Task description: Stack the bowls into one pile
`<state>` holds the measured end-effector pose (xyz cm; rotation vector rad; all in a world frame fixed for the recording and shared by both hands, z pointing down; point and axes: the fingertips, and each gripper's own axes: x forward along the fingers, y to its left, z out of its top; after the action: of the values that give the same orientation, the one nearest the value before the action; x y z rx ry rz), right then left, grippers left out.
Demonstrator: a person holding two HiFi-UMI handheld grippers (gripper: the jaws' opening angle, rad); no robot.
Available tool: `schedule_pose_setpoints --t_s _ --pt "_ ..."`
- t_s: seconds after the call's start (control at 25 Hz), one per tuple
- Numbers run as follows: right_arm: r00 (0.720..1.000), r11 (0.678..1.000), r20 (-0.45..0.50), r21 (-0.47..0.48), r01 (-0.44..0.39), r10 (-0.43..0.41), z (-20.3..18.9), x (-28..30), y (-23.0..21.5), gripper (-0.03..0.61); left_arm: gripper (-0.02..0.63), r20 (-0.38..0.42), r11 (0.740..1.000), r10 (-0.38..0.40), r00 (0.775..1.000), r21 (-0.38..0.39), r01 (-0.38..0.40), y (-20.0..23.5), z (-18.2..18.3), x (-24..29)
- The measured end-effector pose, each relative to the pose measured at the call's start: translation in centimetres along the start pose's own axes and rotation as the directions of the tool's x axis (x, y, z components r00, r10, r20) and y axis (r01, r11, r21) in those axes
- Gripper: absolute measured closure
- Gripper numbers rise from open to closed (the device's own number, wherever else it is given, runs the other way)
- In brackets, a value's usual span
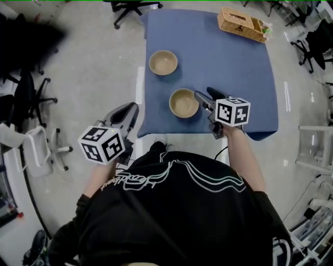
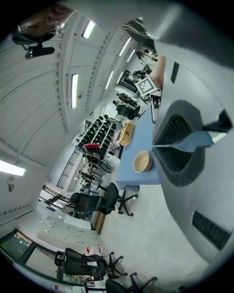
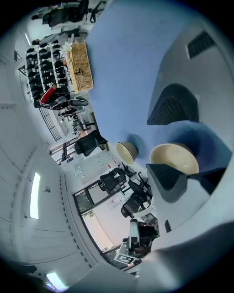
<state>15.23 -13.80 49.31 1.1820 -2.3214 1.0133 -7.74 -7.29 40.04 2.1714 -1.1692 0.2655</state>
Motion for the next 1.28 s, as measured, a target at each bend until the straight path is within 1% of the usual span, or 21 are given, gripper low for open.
schedule_pose_setpoints --t_s 0.4,0.8,0.92,1.04,1.28 --pt "0.997 1.0 -0.074 -0.009 -0.024 0.023 -4.1 -0.4 0.5 0.311 0.581 0.011 1.0 0.019 1.0 -0.013 -0.019 -1.9 -2.6 -1.1" --pt "0.995 0.999 -0.097 0.037 -0.033 0.037 -5.5 0.9 0.8 0.321 0.581 -0.009 0.999 0.025 1.0 -0.038 -0.026 -1.0 -5.4 -1.2" --pt "0.994 0.997 -0.1 0.065 -0.037 0.043 -5.9 1.3 0.7 0.344 0.58 -0.016 0.999 0.02 1.0 -0.043 -0.021 -0.9 -5.8 -0.7" --pt "0.994 0.997 -0.099 0.076 -0.031 0.039 -6.1 1.5 0.6 0.391 0.581 -0.02 0.999 0.016 1.0 -0.045 -0.017 -0.7 -6.0 -0.4" --pt "0.998 0.991 -0.054 0.133 -0.019 0.026 -6.0 1.6 0.1 0.459 0.581 -0.018 0.999 0.012 1.0 -0.049 -0.013 -0.1 -6.5 -0.1"
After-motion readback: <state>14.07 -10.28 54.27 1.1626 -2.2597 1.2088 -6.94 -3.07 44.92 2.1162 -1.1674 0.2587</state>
